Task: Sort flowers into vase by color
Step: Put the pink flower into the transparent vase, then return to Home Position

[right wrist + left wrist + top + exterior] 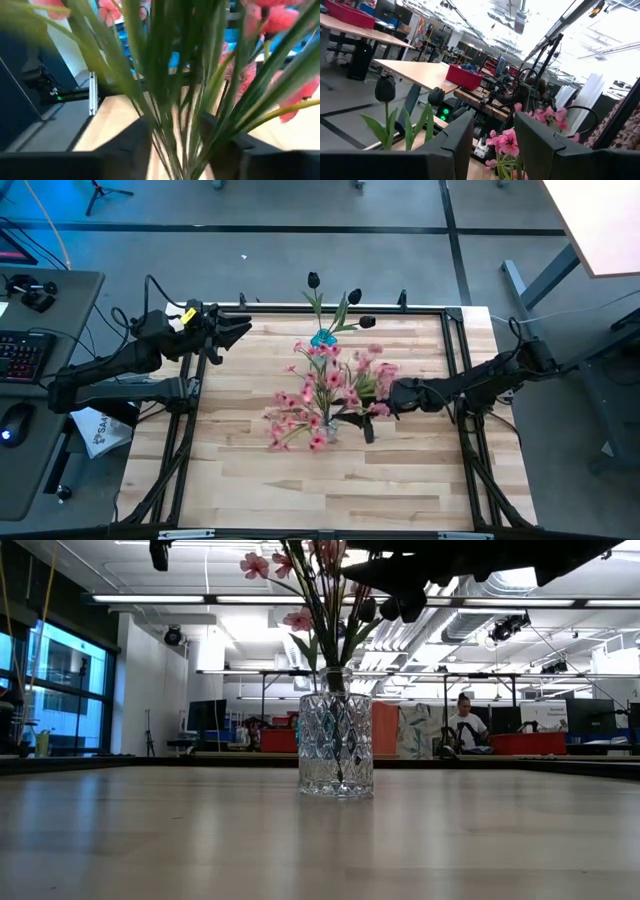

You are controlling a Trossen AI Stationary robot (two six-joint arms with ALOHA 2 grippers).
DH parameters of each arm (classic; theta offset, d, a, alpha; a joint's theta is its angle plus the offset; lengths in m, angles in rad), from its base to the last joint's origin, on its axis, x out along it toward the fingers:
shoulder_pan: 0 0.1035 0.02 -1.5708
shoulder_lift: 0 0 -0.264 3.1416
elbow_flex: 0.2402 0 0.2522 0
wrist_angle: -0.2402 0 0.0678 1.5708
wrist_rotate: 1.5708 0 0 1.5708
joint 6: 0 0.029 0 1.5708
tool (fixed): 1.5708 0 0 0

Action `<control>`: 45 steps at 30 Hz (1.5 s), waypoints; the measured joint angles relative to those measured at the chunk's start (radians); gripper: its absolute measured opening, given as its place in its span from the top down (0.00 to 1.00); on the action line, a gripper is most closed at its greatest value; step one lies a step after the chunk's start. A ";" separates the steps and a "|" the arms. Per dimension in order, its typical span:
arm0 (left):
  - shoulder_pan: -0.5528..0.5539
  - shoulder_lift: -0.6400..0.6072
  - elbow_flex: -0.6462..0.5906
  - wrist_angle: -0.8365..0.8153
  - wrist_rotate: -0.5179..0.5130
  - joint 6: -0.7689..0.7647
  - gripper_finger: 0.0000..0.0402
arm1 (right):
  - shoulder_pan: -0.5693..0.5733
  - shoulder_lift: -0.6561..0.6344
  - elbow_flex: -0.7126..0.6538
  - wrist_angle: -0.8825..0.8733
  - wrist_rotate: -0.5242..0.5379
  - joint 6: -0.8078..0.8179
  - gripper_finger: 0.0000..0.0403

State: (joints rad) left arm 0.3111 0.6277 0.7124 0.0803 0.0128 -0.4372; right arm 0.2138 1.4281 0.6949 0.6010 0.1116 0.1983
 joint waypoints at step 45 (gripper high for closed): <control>0.004 -0.072 0.000 -0.094 0.001 0.077 0.68 | -0.077 -0.373 0.421 -1.493 -0.053 -0.025 0.25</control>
State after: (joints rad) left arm 0.3148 0.5552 0.7128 -0.0135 0.0139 -0.3598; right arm 0.1368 1.0549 1.1156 -0.8918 0.0587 0.1735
